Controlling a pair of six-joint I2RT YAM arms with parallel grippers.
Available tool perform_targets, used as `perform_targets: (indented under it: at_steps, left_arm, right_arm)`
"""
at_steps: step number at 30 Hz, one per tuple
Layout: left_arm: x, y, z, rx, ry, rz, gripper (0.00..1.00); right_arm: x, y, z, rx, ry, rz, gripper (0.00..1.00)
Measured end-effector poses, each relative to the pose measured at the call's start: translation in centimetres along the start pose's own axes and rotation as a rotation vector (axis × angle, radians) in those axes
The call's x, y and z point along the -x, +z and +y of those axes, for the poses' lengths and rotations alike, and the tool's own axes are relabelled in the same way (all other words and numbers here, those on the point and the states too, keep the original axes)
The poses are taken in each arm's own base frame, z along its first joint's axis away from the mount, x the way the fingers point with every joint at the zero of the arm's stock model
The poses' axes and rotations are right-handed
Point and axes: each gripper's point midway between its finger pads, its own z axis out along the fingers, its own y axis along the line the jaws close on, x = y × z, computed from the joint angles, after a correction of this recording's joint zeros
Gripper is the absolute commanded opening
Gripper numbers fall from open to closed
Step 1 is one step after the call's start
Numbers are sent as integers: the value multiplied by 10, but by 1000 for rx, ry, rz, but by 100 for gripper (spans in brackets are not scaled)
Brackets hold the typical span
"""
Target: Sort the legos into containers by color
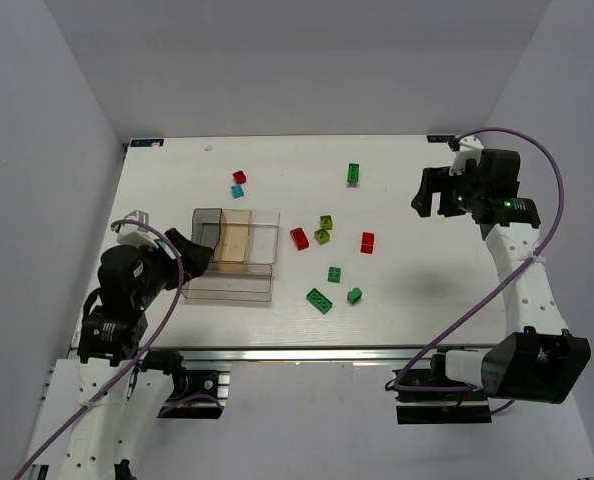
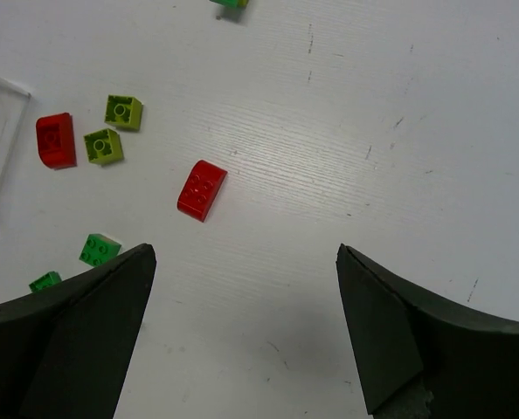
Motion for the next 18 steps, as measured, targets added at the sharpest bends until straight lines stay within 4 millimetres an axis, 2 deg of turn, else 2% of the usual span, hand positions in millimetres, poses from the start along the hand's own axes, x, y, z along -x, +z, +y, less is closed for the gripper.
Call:
perform_targets:
  at_steps: [8,10,11,15,17,18]
  left_arm:
    - [-11,17,12,45,-19,56,98]
    - [-12,22,17,76,-25,61,90]
    - [-12,24,21,96,-30,63,74]
    - [-11,35,45,235,-49,77,37]
    - [-12,43,60,319,-50,93,38]
    - [-13,47,67,355,-46,103,48]
  right_arm:
    - [0,5,14,118,-104,-7,89]
    - [-3,10,20,181,-161,6,89]
    - [-6,12,24,219,-197,17,89]
    - [-17,21,40,372,-325,61,89]
    - [-20,23,50,449,-369,71,89]
    - [-23,23,56,491,-383,75,89]
